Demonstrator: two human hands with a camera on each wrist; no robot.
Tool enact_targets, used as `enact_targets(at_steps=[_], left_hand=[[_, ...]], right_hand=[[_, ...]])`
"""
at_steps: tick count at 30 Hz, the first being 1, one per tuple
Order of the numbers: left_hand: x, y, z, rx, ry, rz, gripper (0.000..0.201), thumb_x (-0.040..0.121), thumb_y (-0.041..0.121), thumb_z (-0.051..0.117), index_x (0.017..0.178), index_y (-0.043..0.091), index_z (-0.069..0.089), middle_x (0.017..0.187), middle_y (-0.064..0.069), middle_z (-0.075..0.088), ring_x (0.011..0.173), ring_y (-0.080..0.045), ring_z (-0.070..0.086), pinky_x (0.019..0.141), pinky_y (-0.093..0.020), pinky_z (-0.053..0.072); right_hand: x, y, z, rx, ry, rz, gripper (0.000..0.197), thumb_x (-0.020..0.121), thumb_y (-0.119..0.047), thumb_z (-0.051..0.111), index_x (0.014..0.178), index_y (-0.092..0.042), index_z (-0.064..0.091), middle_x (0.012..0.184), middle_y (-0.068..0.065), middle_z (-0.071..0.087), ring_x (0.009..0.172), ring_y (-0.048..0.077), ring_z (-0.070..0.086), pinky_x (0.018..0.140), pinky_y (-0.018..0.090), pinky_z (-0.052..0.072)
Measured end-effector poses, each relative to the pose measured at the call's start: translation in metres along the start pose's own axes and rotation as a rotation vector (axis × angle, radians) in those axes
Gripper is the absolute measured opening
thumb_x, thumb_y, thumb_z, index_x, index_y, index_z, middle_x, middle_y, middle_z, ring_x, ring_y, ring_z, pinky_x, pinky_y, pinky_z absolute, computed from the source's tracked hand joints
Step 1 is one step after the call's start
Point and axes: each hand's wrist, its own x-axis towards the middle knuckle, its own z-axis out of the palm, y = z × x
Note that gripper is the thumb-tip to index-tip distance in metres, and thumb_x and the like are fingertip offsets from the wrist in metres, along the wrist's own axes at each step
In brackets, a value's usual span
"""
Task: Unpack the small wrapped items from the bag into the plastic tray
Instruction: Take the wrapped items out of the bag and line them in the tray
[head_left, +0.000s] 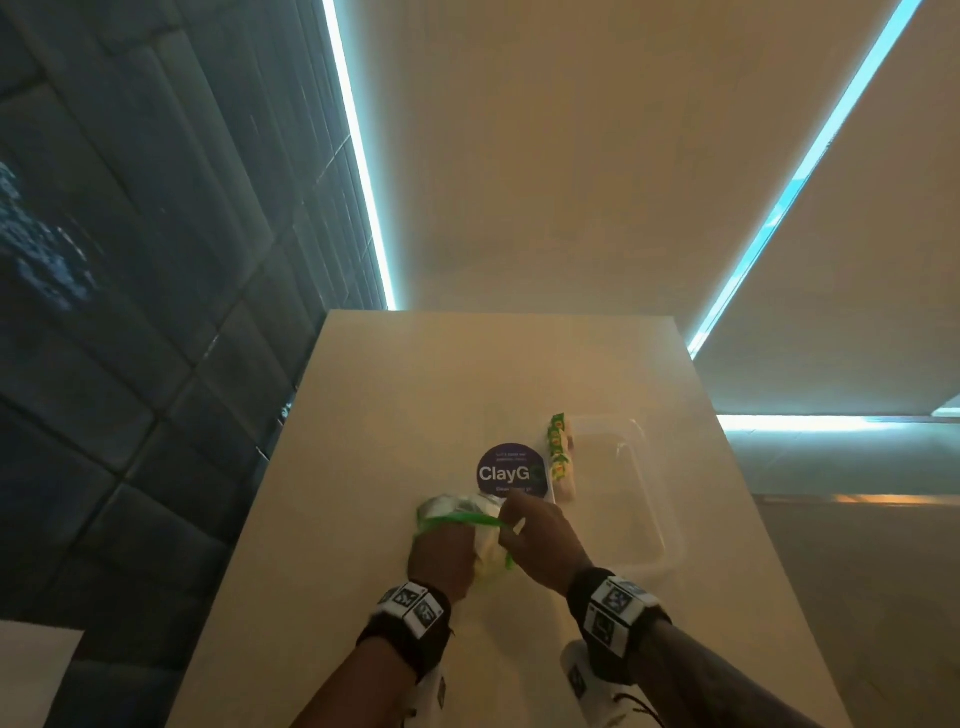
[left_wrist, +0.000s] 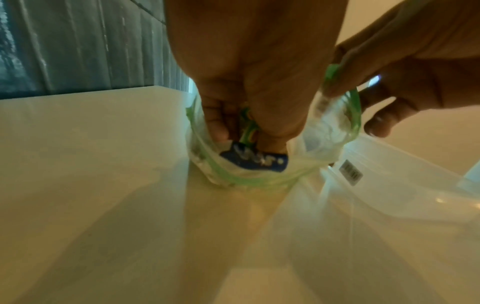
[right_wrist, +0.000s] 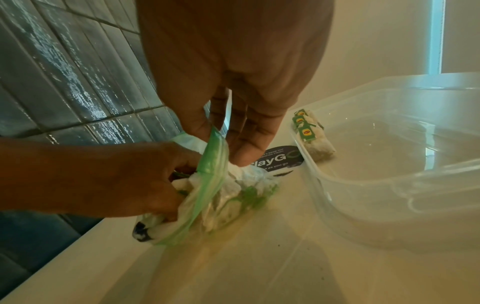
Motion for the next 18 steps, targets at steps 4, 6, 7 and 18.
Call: enact_targets(at_steps=[4,6,7,18], left_hand=[[-0.004,-0.029,0.025,-0.187,-0.174,-0.043,0.027,0.092,0.021,0.047,0.111,0.022,0.066,0.111,0.000,0.068,0.101,-0.018,0.063,0.084,-0.026,0.048],[-0.008,-0.028,0.021,-0.321,-0.146,0.032,0.026,0.086,0.013,0.049,0.104,0.020,0.067,0.102,-0.001,0.068,0.092,-0.018,0.063,0.081,-0.028,0.052],[-0.010,-0.027,0.019,-0.388,-0.130,0.049,0.025,0.084,0.011,0.051,0.099,0.020,0.068,0.098,-0.001,0.067,0.086,-0.017,0.063,0.079,-0.031,0.054],[-0.024,-0.032,0.023,-0.912,-0.076,-0.200,0.015,0.090,0.035,0.066,0.091,0.023,0.055,0.086,-0.003,0.072,0.069,-0.013,0.071,0.058,-0.020,0.052]], right_hand=[[0.000,0.000,0.000,-0.050,0.035,0.041,0.014,0.085,-0.017,0.065,0.085,-0.022,0.052,0.095,-0.003,0.057,0.083,0.013,0.053,0.068,0.017,0.046],[-0.001,0.001,0.000,-0.054,0.058,0.060,0.015,0.084,-0.017,0.065,0.084,-0.023,0.052,0.096,-0.003,0.056,0.083,0.012,0.053,0.068,0.017,0.046],[-0.002,0.002,-0.001,-0.047,0.065,0.076,0.014,0.084,-0.017,0.065,0.085,-0.023,0.053,0.098,-0.002,0.057,0.085,0.013,0.055,0.070,0.020,0.050],[-0.025,-0.010,-0.002,-0.038,0.028,-0.065,0.014,0.091,-0.026,0.064,0.101,-0.025,0.053,0.084,-0.009,0.060,0.069,0.005,0.057,0.065,0.023,0.055]])
